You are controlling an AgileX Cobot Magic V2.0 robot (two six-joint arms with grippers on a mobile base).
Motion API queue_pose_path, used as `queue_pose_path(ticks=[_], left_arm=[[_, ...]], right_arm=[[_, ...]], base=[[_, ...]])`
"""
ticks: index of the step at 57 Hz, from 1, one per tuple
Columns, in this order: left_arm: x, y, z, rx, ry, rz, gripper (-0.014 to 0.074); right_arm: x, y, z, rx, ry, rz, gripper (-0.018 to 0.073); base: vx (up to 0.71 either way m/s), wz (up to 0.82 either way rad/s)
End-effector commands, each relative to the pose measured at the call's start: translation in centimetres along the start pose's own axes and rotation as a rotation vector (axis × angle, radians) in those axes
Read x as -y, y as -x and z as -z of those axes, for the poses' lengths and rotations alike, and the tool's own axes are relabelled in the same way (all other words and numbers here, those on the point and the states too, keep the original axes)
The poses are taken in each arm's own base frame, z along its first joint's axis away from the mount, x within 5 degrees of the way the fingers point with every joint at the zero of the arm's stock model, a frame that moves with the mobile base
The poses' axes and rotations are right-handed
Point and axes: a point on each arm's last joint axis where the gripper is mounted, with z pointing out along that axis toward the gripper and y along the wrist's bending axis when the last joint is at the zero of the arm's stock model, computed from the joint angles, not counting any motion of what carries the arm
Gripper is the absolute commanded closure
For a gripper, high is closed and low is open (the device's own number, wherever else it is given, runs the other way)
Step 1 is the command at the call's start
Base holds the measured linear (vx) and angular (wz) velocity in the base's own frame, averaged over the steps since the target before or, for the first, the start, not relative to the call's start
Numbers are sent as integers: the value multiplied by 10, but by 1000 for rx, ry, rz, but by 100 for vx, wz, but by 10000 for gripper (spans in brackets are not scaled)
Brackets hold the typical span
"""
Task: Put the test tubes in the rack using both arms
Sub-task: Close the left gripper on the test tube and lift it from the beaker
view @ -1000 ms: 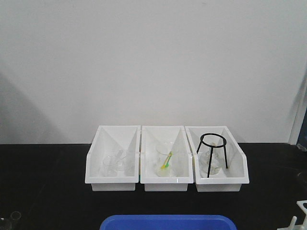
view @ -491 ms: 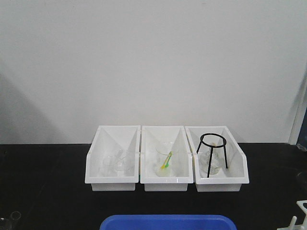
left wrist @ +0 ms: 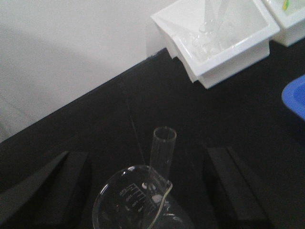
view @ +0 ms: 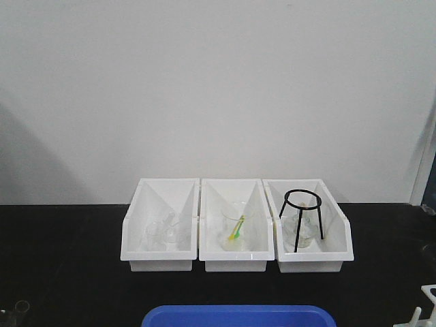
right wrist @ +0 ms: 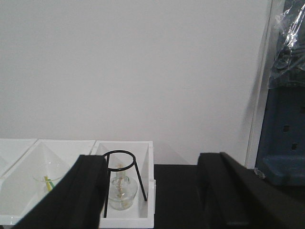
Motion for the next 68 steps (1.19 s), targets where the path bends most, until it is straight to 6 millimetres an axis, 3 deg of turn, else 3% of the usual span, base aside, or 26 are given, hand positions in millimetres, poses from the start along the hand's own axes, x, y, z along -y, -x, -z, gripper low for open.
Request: queue_pose_path(ticks=[1,14,32,52,68], left_arm=[[-12,14,0,127,129,-14,21],[-2,8,-25,67,59,-152,21],[3,-6,-52,17,73,-178,21],[0,6,-75,29,82,-181,21],[3,-1,-86,23,100,-188,21]], right_arm=[[1,18,1,107,-3,30,125],[0,12,-8,77,7,93,127],[-1,-3,-27,4,16,100,127],[-1,0,-28,43,18,99,127],[-1,0,-28,44,18,96,127]], base=[[0,0],[0,0],[0,0],[0,0],[0,0]])
